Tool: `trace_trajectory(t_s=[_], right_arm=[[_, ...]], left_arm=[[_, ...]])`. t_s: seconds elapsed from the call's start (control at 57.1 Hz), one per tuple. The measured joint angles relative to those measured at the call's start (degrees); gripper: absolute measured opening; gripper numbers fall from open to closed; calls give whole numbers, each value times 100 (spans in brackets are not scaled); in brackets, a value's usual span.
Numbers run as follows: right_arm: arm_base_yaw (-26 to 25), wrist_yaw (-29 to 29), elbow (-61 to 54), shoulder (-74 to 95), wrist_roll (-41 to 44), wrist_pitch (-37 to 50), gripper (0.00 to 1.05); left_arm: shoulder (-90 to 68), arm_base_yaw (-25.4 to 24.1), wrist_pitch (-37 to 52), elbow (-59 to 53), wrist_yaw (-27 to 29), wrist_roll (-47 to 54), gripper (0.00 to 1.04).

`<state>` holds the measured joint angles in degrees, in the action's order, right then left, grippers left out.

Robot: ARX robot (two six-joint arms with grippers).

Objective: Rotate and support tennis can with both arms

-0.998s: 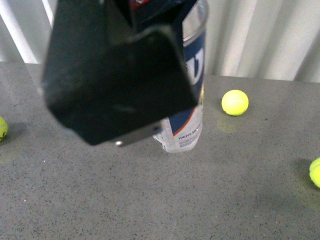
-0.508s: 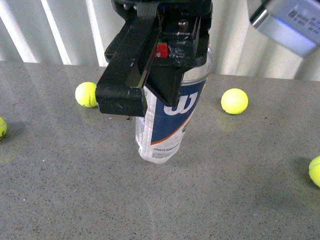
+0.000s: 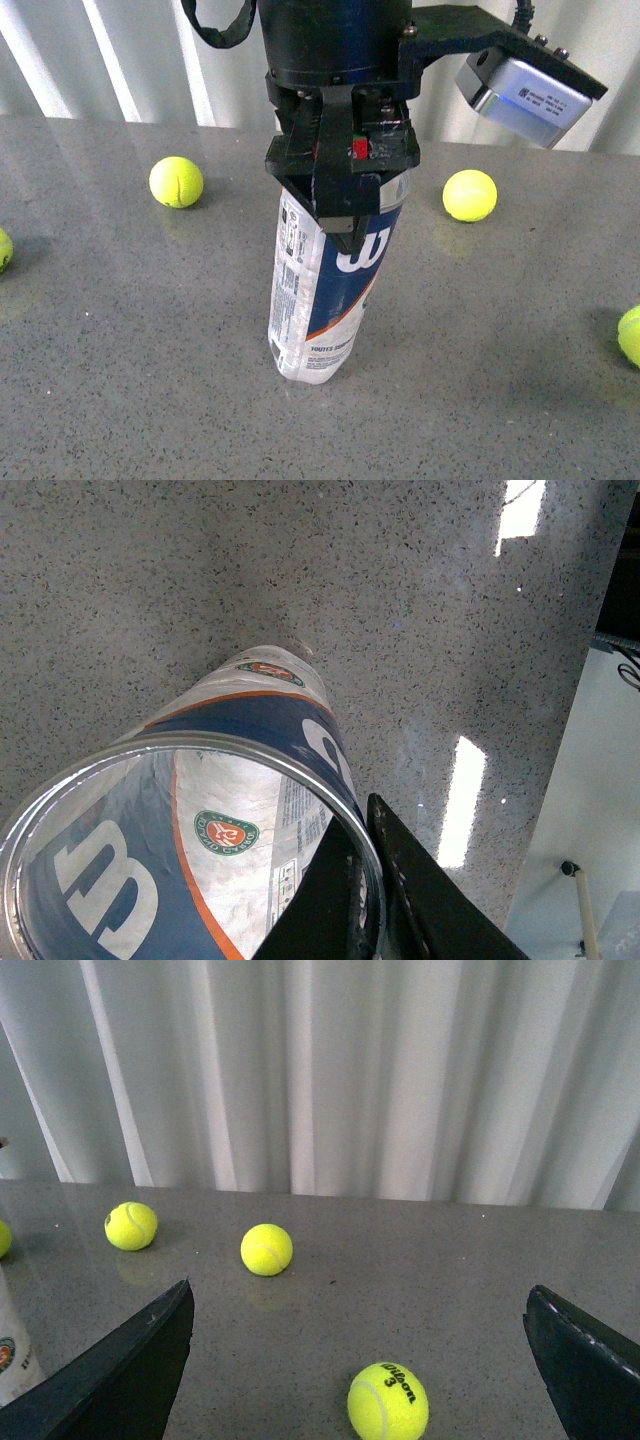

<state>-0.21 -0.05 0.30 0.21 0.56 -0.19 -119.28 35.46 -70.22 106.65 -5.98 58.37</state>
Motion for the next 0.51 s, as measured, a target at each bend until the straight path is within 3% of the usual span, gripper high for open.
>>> trace_trajectory(t_s=[0.14,0.403,0.508], right_arm=[[0,0,0,0,0,0,98],[0,0,0,0,0,0,98],[0,0,0,0,0,0,98]], left_arm=[[-133,2,85,162,-326,-332,3],[-179,-31,221,184,-151,-446,4],[-190,-76,297,76,-9,-407,19]])
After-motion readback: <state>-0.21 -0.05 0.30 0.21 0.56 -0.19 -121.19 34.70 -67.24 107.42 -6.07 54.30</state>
